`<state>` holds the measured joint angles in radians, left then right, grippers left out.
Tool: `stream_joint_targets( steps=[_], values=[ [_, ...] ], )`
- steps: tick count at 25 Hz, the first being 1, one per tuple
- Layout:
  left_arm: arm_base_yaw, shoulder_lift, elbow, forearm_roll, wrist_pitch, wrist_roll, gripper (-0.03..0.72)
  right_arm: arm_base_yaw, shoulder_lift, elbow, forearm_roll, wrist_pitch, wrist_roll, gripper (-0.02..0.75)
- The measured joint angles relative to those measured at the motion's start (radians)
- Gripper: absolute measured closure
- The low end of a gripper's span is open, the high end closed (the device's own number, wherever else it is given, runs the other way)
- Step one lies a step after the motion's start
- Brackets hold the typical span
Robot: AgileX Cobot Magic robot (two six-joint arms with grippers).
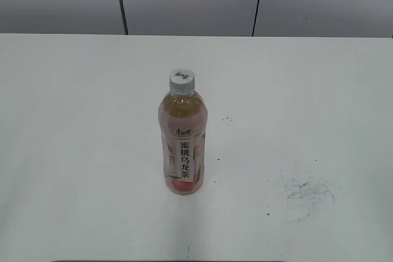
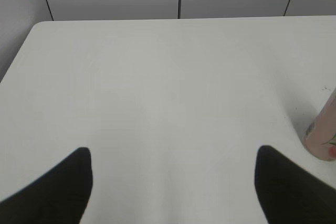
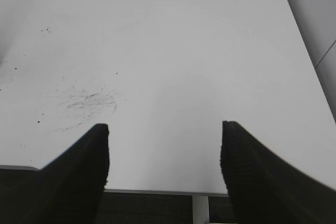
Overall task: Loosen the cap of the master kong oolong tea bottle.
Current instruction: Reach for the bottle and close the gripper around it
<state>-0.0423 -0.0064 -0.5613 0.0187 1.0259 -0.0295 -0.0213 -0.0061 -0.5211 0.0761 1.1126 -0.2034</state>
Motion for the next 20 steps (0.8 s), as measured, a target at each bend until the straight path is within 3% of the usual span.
stream_joint_targets(
  steps=[20],
  values=[
    [0.0,0.0,0.0,0.0,0.0,0.0,0.125,0.0,0.0,0.0,0.0,-0.008,0.0,0.236]
  ],
)
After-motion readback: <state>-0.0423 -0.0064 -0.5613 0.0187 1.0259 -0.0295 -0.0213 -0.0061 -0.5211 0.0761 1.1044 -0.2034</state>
